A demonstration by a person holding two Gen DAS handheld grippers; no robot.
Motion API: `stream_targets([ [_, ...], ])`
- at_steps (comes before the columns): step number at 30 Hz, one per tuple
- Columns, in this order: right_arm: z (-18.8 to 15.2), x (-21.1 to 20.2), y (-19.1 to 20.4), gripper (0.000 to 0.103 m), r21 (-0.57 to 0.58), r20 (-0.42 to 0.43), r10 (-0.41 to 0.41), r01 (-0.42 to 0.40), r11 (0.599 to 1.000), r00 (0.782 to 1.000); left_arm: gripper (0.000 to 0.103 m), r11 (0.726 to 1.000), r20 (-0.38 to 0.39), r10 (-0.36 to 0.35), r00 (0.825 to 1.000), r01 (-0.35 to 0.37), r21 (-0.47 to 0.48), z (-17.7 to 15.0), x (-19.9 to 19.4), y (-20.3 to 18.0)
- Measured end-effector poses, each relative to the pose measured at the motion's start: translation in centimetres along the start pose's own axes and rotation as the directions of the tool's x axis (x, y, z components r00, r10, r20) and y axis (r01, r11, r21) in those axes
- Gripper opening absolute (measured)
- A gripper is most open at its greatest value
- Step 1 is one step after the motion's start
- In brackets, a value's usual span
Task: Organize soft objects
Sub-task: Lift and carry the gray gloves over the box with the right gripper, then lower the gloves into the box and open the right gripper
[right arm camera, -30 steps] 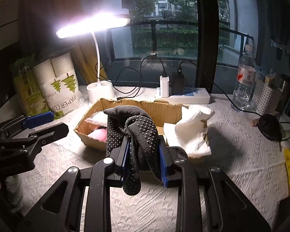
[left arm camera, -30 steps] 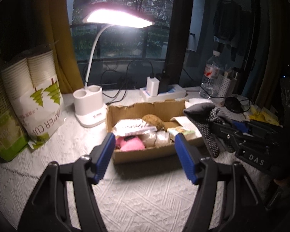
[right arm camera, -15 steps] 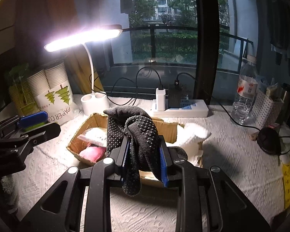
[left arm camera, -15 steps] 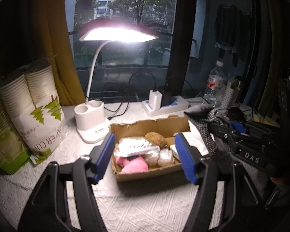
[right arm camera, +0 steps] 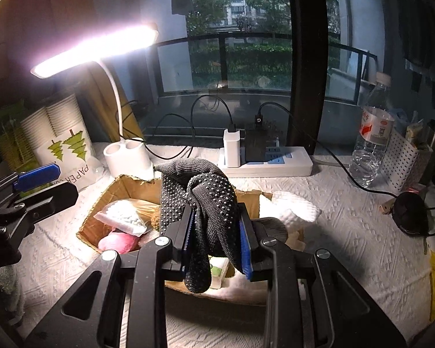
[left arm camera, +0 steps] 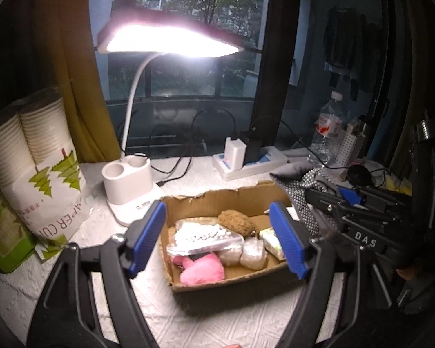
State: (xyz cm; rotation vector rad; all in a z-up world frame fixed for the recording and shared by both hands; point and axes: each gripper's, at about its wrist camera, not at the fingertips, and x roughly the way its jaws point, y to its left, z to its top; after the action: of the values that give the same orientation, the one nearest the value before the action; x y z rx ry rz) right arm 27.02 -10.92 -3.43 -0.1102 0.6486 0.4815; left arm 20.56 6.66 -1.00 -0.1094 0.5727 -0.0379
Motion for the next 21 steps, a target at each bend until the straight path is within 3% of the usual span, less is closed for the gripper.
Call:
stream_targets([
  [21, -2.1, 7.8, -0.7, 0.029, 0.010, -0.157, 0.016, -0.015, 1.000, 0.988, 0.075, 0.999, -0.123, 0.000, 0.992, -0.005, -0.042, -2.3, 6.3, 1.5],
])
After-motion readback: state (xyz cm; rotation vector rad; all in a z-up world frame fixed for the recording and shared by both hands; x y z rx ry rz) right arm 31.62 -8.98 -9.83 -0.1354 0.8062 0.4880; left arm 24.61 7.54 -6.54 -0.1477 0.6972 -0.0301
